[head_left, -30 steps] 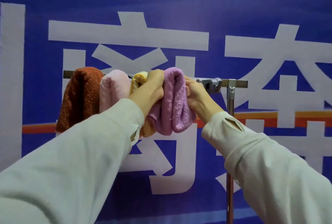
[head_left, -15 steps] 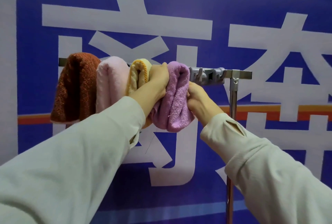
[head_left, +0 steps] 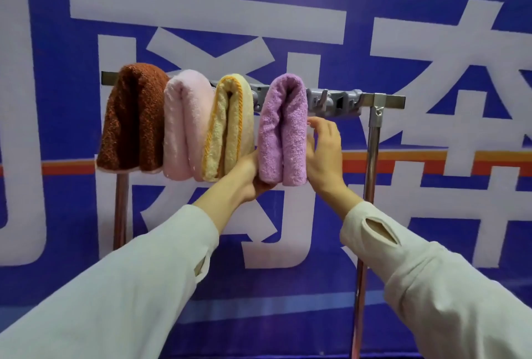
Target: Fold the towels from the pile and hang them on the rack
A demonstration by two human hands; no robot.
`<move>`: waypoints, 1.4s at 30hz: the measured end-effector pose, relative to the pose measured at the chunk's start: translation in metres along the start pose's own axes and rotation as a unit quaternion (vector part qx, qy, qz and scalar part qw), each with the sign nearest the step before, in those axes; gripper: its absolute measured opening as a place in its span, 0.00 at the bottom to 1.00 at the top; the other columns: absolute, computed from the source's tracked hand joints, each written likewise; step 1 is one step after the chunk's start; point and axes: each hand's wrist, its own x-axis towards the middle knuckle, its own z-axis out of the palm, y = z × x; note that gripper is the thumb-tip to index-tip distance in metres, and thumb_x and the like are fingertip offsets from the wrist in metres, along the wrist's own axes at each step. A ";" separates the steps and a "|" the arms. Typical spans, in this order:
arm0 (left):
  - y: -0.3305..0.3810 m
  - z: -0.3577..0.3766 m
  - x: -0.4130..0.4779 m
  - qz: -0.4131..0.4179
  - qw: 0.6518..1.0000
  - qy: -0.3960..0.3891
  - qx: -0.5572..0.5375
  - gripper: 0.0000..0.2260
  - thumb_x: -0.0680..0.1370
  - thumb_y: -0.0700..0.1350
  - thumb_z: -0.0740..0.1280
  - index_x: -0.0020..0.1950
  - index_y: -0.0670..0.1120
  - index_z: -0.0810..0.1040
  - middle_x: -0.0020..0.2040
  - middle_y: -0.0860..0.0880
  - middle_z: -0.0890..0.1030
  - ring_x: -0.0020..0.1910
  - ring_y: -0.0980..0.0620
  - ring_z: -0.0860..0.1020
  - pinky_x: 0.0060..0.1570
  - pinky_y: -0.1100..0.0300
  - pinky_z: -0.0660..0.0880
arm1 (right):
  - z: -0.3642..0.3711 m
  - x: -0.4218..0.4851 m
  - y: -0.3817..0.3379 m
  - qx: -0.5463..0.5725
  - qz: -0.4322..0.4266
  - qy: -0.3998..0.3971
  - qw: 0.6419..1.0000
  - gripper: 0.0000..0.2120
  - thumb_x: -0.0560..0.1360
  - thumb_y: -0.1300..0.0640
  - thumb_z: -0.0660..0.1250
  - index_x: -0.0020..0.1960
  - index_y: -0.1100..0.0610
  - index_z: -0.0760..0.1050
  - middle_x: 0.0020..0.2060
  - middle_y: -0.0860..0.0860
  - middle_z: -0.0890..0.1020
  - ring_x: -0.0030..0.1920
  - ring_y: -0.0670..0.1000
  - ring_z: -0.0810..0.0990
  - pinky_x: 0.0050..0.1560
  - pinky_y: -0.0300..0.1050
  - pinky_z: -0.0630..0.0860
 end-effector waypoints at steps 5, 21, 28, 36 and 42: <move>0.009 0.000 -0.009 -0.049 0.998 0.032 -0.028 0.05 0.79 0.43 0.62 0.48 0.45 0.77 0.41 0.47 0.79 0.38 0.51 0.77 0.39 0.61 0.73 | -0.016 -0.010 -0.032 0.183 0.095 -0.108 0.972 0.15 0.82 0.47 0.57 0.59 0.54 0.74 0.51 0.48 0.79 0.49 0.41 0.77 0.46 0.32 0.71; 0.003 0.017 -0.025 0.183 0.883 0.121 0.415 0.37 0.56 0.56 0.69 0.65 0.49 0.70 0.65 0.44 0.70 0.61 0.44 0.72 0.55 0.49 0.77 | -0.016 0.003 -0.039 0.194 0.139 -0.198 0.951 0.21 0.81 0.63 0.53 0.72 0.51 0.65 0.58 0.47 0.76 0.59 0.46 0.76 0.58 0.41 0.74; -0.005 0.012 -0.032 0.185 0.899 0.125 0.377 0.16 0.78 0.41 0.58 0.66 0.42 0.65 0.55 0.41 0.76 0.51 0.43 0.77 0.51 0.49 0.76 | -0.017 0.001 -0.034 0.205 0.134 -0.223 0.943 0.20 0.80 0.64 0.55 0.70 0.50 0.63 0.58 0.46 0.75 0.60 0.46 0.75 0.59 0.40 0.75; -0.025 0.009 -0.034 0.173 0.899 0.063 0.398 0.22 0.81 0.38 0.54 0.76 0.49 0.58 0.63 0.45 0.73 0.61 0.48 0.73 0.61 0.55 0.71 | -0.001 -0.035 -0.025 0.215 0.174 -0.251 0.928 0.33 0.74 0.73 0.54 0.75 0.52 0.56 0.64 0.54 0.72 0.61 0.52 0.76 0.55 0.47 0.80; -0.031 0.014 -0.051 0.181 0.896 0.063 0.400 0.18 0.83 0.44 0.54 0.73 0.49 0.62 0.59 0.47 0.76 0.54 0.51 0.74 0.50 0.58 0.70 | -0.014 -0.044 -0.032 0.168 0.217 -0.220 0.936 0.24 0.74 0.70 0.54 0.69 0.58 0.66 0.55 0.55 0.77 0.53 0.53 0.78 0.52 0.48 0.79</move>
